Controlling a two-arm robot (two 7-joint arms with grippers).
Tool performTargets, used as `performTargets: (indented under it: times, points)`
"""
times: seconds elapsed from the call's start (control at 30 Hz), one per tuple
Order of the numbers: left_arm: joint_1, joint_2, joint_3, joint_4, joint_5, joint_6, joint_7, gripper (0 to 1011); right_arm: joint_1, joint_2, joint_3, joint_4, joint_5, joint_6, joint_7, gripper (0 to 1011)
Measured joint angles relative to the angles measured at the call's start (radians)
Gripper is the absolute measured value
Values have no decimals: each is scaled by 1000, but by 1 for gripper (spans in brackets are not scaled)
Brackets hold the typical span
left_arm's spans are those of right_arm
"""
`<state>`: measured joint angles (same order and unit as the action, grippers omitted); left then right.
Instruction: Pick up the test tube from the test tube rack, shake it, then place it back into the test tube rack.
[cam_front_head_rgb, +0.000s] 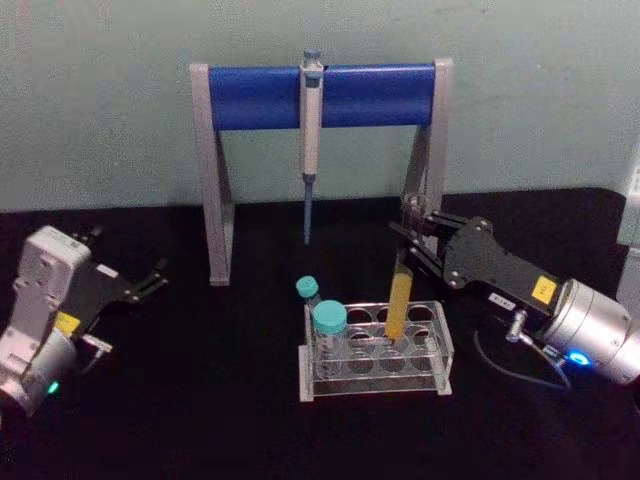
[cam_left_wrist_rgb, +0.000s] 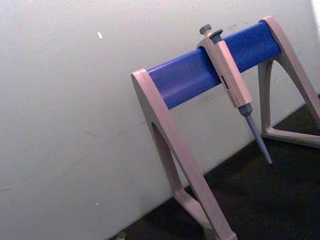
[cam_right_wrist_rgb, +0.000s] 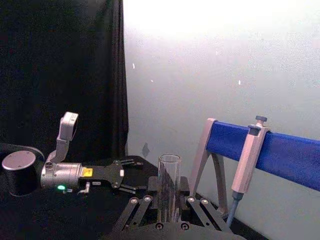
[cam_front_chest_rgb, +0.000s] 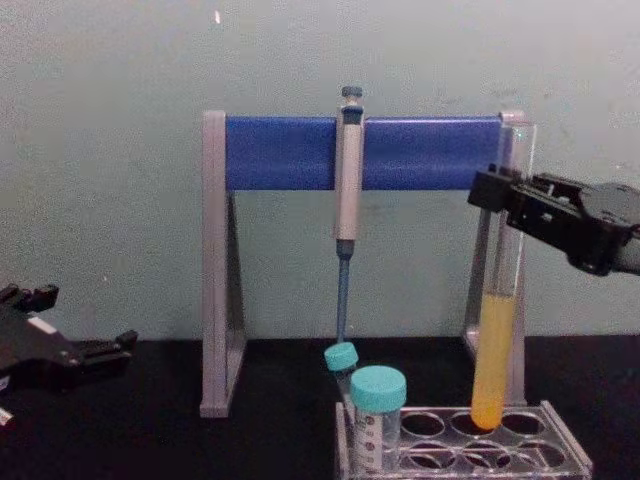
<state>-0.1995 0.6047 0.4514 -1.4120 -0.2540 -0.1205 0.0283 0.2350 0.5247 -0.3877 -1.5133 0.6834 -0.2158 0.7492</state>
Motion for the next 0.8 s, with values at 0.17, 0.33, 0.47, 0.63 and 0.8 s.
performTargets:
  times: [0.17, 0.33, 0.47, 0.63, 0.8]
  points:
    - [0, 0, 0, 0, 0, 0, 0, 1001, -3, 3, -1, 0, 3, -3, -2, 237]
    - [0, 0, 0, 0, 0, 0, 0, 1001, -9, 8, 1, -5, 4, -6, -10, 237]
    - [0, 0, 0, 0, 0, 0, 0, 1001, -18, 14, 8, -12, 1, -10, -25, 237]
    - [0, 0, 0, 0, 0, 0, 0, 1001, -31, 21, 24, -16, -5, -15, -43, 237]
    - [0, 0, 0, 0, 0, 0, 0, 1001, -42, 24, 38, -14, -8, -15, -55, 237]
